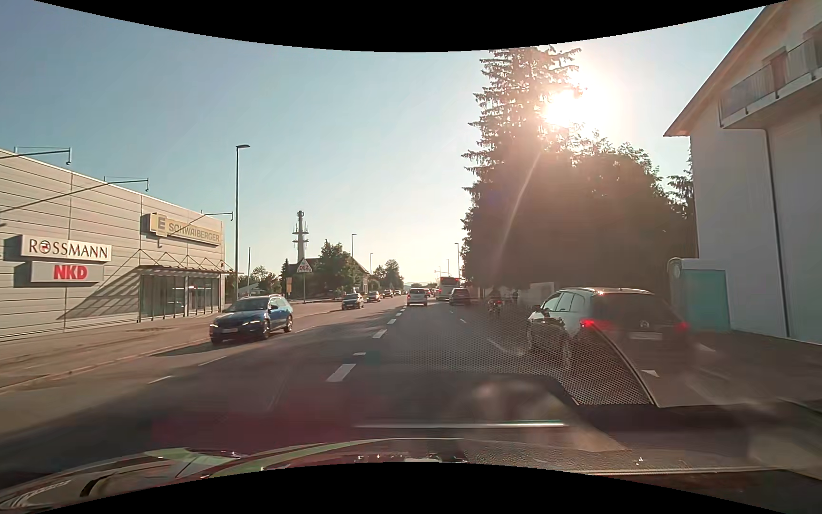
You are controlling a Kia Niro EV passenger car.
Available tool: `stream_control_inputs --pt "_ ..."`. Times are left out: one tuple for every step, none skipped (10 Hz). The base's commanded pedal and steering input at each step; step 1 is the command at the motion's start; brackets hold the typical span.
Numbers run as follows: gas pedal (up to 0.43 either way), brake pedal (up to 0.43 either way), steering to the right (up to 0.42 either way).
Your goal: Follow the waypoints while adhering to traffic rules and regulations
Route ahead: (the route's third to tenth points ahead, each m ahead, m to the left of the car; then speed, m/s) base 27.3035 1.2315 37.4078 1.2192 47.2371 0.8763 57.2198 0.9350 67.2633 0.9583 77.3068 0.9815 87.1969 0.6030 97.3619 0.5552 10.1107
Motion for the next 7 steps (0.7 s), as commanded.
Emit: stream_control_inputs --pt "0.020 0.000 0.001" --pt "0.028 0.000 0.001" --pt "0.039 0.000 0.001" --pt "0.039 0.000 0.001" --pt "0.039 0.000 0.000" --pt "0.039 0.000 0.000" --pt "0.067 0.000 0.000"
